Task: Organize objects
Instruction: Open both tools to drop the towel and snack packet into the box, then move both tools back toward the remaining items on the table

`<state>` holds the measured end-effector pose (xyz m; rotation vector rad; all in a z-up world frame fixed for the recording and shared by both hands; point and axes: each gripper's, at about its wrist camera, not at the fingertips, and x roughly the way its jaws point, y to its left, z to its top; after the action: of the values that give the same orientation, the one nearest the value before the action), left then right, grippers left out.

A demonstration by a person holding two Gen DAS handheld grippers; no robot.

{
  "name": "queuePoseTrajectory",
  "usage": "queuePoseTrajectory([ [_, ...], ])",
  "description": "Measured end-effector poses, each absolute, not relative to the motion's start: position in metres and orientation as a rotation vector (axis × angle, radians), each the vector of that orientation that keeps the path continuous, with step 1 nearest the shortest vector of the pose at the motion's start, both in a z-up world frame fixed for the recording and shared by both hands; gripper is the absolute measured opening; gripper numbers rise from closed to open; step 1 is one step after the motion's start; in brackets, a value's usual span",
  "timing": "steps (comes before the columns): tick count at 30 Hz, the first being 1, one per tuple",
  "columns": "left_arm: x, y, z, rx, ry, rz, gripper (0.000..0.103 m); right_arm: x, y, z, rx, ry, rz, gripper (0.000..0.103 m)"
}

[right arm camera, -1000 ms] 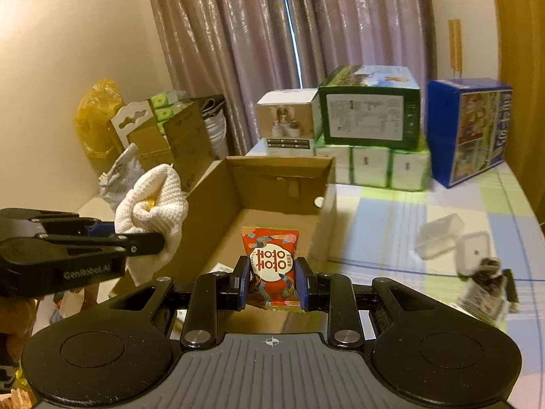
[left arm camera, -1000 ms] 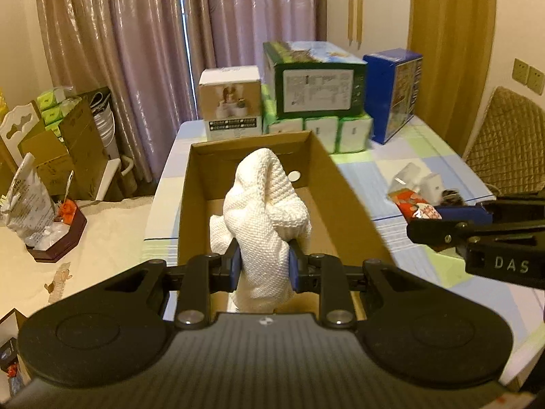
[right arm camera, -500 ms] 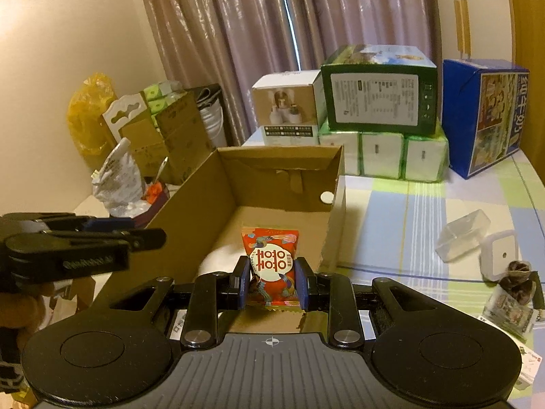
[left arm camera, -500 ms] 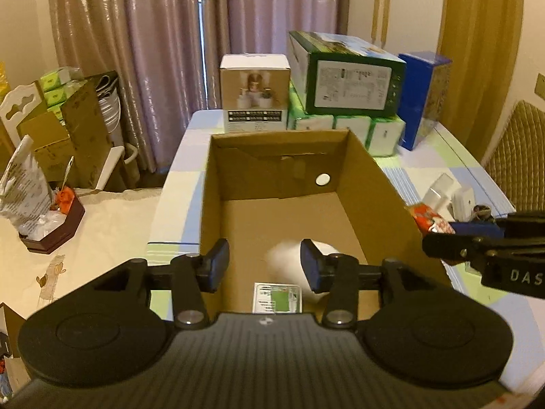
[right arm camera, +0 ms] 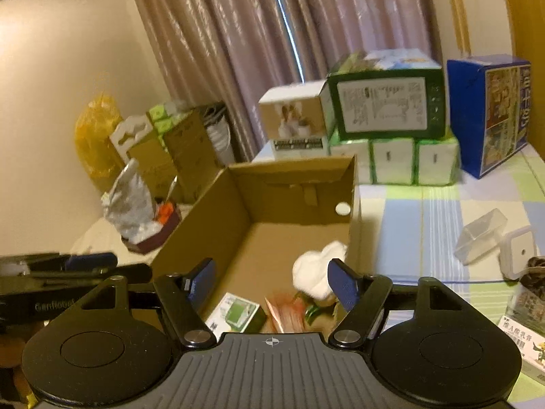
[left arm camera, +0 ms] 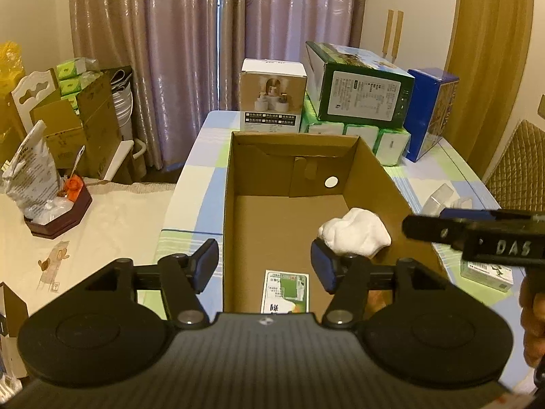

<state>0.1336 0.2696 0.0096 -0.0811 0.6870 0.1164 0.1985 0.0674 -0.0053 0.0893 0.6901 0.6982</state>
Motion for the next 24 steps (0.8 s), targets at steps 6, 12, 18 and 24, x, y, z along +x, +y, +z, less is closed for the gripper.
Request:
queuePoseTrajectory([
  [6, 0.118, 0.262, 0.012, -0.131, 0.7, 0.117, 0.063, 0.177, 0.038, 0.005, 0.109, 0.684, 0.671, 0.071],
  [12, 0.093, 0.239, 0.021, -0.131, 0.693, 0.102, 0.071, 0.146, 0.003, 0.016, 0.107, 0.682, 0.618, 0.076],
  [18, 0.068, 0.212, 0.034, -0.121, 0.68, 0.087, 0.088, 0.116, -0.03, 0.032, 0.098, 0.655, 0.598, 0.082],
  [24, 0.047, 0.187, 0.044, -0.102, 0.667, 0.081, 0.095, 0.096, -0.055, 0.041, 0.09, 0.643, 0.583, 0.087],
])
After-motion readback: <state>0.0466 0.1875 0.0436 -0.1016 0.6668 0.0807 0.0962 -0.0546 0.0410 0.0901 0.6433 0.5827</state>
